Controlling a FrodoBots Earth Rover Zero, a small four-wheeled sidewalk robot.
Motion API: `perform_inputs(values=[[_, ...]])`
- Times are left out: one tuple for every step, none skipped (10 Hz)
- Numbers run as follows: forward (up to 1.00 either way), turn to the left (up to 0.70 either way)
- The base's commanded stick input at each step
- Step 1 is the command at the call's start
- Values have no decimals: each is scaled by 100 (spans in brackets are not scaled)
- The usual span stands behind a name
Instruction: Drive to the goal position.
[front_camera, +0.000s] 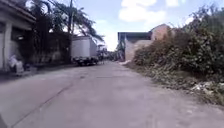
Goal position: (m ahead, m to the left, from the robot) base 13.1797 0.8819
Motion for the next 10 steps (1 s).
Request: perform_inputs(values=[[100, 0], [100, 0], [100, 0], [100, 0], [100, 0], [100, 2], [100, 2], [100, 0], [100, 0], [100, 0]])
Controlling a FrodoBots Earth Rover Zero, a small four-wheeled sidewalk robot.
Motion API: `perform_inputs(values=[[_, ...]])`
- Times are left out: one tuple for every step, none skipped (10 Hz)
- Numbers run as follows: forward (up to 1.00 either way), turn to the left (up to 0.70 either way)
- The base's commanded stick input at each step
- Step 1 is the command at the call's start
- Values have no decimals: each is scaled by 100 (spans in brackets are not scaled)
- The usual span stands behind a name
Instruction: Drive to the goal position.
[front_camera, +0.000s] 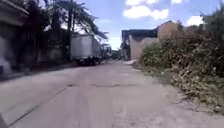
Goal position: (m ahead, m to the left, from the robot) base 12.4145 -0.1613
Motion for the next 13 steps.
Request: perform_inputs(values=[[100, 0], [100, 0], [100, 0], [100, 0], [100, 0], [100, 0], [100, 0], [100, 0], [100, 0], [100, 4], [100, 0], [100, 0], [94, 1]])
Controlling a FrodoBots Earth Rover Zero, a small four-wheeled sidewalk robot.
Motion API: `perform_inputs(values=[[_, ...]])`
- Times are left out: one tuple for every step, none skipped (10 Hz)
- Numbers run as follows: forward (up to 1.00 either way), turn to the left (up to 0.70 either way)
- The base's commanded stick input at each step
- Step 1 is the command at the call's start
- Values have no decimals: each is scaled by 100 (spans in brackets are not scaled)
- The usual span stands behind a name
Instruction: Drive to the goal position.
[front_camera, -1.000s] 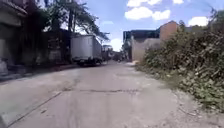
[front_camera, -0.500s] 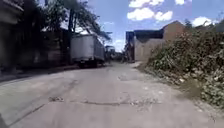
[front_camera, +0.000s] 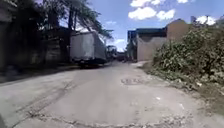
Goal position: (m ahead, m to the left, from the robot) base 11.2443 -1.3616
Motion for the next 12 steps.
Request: perform_inputs(values=[[85, 3], [85, 1], [83, 3], [70, 6], [70, 6], [70, 6], [70, 6], [70, 6], [70, 6], [70, 5], [70, 5], [70, 6]])
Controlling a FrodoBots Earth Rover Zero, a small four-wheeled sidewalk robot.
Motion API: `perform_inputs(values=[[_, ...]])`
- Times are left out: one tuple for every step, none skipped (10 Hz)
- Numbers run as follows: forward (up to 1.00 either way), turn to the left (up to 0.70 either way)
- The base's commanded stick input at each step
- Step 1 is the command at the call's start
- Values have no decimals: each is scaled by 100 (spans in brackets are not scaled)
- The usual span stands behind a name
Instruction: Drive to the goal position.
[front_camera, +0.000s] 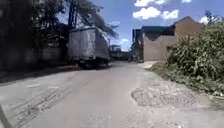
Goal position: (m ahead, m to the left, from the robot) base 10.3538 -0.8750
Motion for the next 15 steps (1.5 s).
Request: perform_inputs(values=[[70, 5], [70, 3], [70, 1], [70, 0], [70, 0], [70, 0], [70, 0], [70, -13], [70, -35], [70, -35], [70, -35], [70, -35], [70, -35], [70, -35], [70, -35]])
